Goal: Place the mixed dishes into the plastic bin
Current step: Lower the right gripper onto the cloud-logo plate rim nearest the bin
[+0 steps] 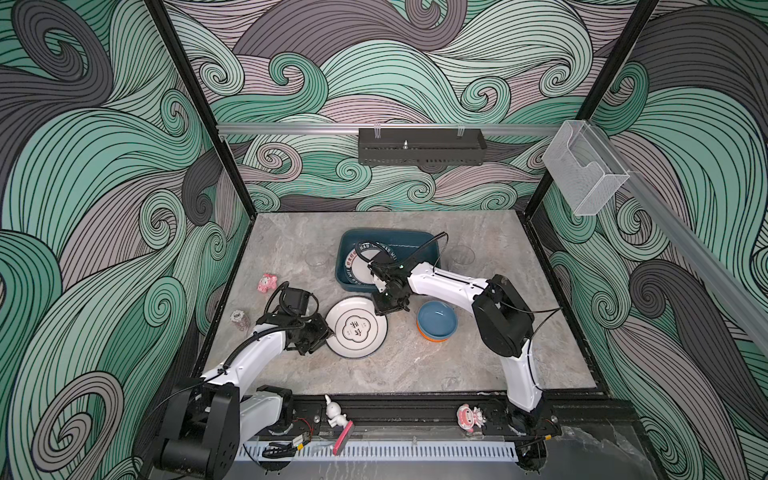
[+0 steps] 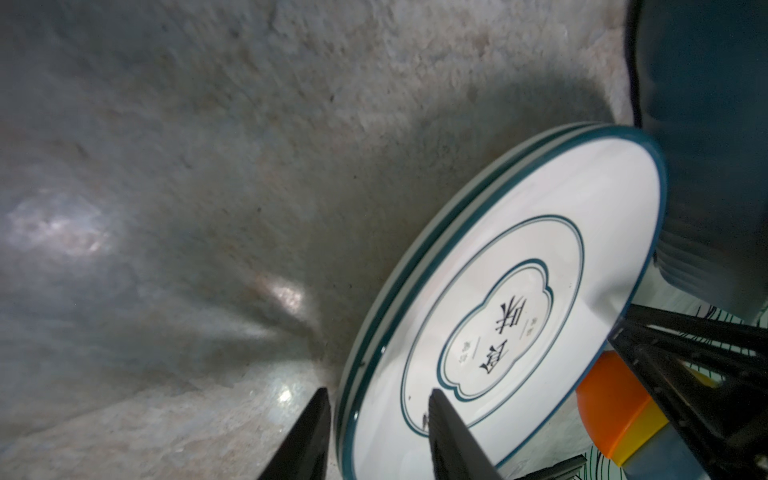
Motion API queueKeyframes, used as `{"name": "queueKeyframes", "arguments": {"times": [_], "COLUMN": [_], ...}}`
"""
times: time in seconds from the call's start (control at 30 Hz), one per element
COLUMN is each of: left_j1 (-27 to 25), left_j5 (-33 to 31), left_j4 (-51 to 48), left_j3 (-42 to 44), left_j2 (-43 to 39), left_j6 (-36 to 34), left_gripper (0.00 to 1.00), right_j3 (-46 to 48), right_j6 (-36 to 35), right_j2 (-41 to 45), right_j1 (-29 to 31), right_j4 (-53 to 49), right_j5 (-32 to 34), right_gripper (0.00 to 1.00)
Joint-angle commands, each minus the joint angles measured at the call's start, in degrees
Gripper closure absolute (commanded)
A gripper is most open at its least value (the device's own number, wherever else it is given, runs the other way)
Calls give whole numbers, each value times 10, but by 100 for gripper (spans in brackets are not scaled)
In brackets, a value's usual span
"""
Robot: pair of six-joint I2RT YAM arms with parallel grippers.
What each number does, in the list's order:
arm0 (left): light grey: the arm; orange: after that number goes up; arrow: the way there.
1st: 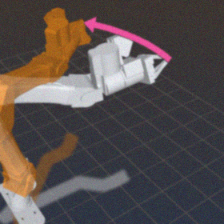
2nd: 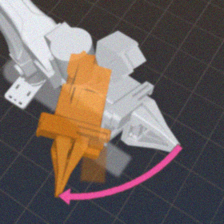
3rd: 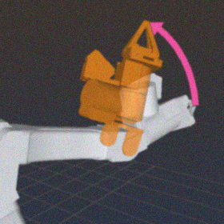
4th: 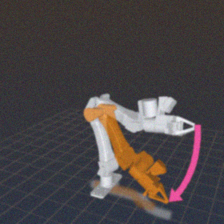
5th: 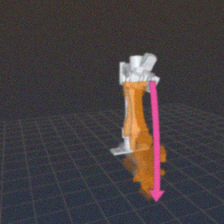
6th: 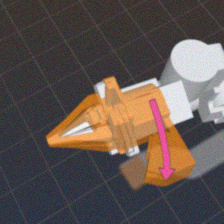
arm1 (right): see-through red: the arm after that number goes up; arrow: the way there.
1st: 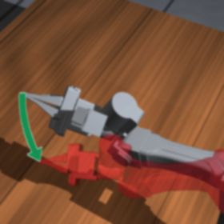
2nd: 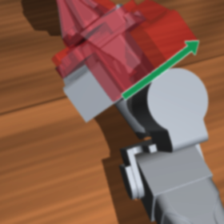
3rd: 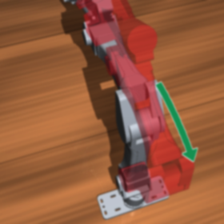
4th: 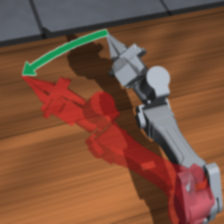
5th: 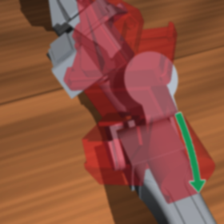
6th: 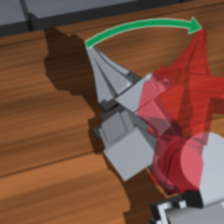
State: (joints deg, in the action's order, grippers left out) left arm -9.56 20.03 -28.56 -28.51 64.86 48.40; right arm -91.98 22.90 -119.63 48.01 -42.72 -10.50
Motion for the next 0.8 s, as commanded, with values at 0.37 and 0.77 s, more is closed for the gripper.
{"name": "queueKeyframes", "arguments": {"times": [0.37,0.77], "left_j1": [-2,-1], "left_j5": [11,11], "left_j4": [10,11], "left_j3": [8,12], "left_j2": [13,14], "left_j6": [-8,-7], "left_gripper": [60,63], "right_j3": [-25,-30], "right_j6": [-8,-16], "right_j2": [-23,-20], "right_j1": [8,16], "right_j4": [-18,-29], "right_j5": [-8,20], "right_gripper": [64,65]}}
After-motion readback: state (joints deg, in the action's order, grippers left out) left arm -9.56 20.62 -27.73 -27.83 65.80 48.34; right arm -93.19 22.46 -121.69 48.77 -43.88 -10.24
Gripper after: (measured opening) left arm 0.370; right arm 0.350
